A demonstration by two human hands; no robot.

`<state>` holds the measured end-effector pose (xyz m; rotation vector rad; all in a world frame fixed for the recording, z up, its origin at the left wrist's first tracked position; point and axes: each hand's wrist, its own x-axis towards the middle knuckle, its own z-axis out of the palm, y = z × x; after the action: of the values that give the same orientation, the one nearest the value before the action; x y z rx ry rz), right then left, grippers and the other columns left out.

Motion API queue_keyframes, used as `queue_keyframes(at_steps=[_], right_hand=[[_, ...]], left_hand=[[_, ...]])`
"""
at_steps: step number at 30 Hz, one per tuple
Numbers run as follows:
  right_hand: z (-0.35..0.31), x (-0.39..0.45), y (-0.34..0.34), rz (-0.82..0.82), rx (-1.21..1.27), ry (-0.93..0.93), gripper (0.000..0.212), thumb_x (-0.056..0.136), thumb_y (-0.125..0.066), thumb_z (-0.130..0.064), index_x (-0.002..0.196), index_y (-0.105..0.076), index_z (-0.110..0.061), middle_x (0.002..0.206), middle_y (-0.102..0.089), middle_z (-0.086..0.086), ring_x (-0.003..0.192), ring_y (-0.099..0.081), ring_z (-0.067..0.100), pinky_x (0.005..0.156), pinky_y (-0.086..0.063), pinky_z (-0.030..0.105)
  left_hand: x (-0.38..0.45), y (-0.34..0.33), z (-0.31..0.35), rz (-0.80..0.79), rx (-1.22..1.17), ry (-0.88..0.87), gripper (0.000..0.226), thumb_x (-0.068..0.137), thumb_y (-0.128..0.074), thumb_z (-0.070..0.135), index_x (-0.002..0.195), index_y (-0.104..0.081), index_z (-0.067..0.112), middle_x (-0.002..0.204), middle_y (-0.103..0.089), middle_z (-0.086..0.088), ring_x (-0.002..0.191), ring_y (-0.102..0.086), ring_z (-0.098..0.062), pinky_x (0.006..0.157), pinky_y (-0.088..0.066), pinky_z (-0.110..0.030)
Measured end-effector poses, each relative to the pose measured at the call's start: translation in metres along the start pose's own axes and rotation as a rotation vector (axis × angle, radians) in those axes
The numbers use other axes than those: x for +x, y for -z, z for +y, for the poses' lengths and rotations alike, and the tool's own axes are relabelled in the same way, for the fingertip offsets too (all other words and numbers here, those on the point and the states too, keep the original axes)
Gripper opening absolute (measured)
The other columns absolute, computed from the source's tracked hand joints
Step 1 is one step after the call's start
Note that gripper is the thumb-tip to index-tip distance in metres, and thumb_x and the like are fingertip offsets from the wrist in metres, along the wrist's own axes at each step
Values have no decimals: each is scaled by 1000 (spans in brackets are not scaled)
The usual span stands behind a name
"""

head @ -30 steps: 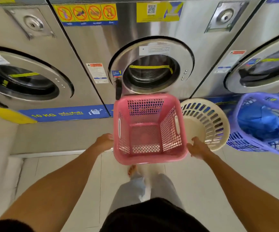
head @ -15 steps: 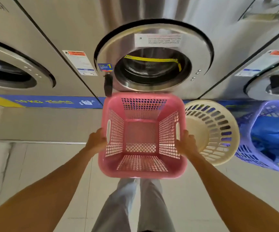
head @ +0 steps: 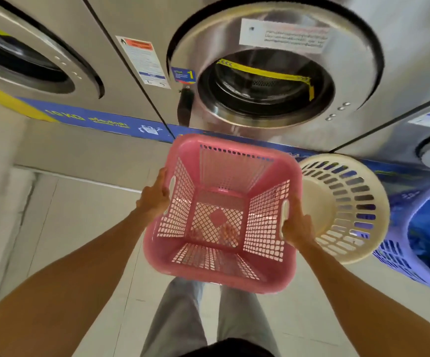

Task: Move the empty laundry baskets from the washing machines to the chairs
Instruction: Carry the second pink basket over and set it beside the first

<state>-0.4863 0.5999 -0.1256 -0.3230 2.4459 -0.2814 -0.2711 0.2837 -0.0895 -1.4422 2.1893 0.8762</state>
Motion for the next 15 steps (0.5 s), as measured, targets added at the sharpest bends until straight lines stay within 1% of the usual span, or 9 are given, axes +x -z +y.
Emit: queue_keyframes(at_steps=[2, 3, 4, 6, 8, 9, 11, 13, 15], right_hand=[[-9, -13, 6, -11, -7, 40, 103, 89, -56, -7, 151, 9, -56, 93, -66, 19, 61, -59, 32, 58, -52, 42], [-15, -18, 9, -9, 7, 71, 102, 90, -55, -9, 151, 11, -58, 91, -66, 18, 59, -60, 32, 59, -54, 44], [-18, -20, 10, -7, 24, 113, 104, 89, -55, -10, 150, 12, -61, 90, -66, 16, 58, -63, 33, 58, -57, 47], [-27, -20, 14, -28, 28, 197, 105, 88, -56, -14, 147, 14, -64, 87, -66, 14, 55, -66, 35, 53, -59, 52], [-39, -18, 17, -54, -16, 278, 101, 90, -55, -17, 147, 13, -66, 80, -66, 13, 52, -66, 33, 50, -59, 51], [-50, -21, 18, -59, -45, 308, 98, 91, -54, -17, 147, 11, -66, 81, -67, 12, 52, -67, 32, 50, -60, 49], [-70, -26, 18, -51, -120, 351, 94, 92, -51, -19, 148, 9, -65, 88, -69, 13, 62, -68, 34, 57, -59, 46], [-93, -37, 16, -39, -173, 398, 90, 94, -48, -19, 148, 9, -64, 93, -66, 16, 70, -66, 34, 60, -51, 38], [-116, -51, 13, -47, -183, 473, 87, 96, -46, -18, 149, 7, -63, 95, -65, 16, 68, -61, 31, 58, -48, 35]], left_hand=[[-15, -5, -12, 53, 7, 82, 62, 99, -35, 35, 152, -4, 46, 102, -63, -26, 89, -63, -44, 80, -51, -49], [-24, -7, -20, 75, 1, 123, 63, 98, -34, 37, 150, -1, 49, 106, -62, -27, 92, -63, -46, 83, -50, -51], [-30, -12, -32, 101, -10, 146, 65, 98, -34, 36, 150, 2, 50, 104, -61, -27, 90, -62, -46, 81, -50, -53], [-56, -13, -47, 174, -46, 131, 68, 98, -35, 29, 153, 2, 43, 87, -59, -23, 72, -63, -43, 68, -49, -47], [-86, -4, -56, 210, -120, 124, 69, 98, -41, 20, 156, -4, 29, 66, -53, -8, 48, -54, -26, 51, -42, -33], [-101, 0, -61, 226, -138, 142, 70, 98, -43, 15, 156, -5, 25, 65, -53, -4, 44, -48, -19, 47, -38, -28], [-124, -1, -78, 255, -142, 237, 74, 98, -44, 19, 156, 0, 30, 75, -60, -9, 50, -55, -26, 51, -46, -31], [-148, -5, -96, 300, -192, 355, 76, 96, -44, 36, 151, 8, 45, 87, -67, -17, 65, -63, -38, 65, -54, -41], [-177, -7, -111, 378, -270, 437, 67, 98, -41, 38, 150, 0, 46, 85, -63, -18, 58, -59, -29, 53, -50, -34]])
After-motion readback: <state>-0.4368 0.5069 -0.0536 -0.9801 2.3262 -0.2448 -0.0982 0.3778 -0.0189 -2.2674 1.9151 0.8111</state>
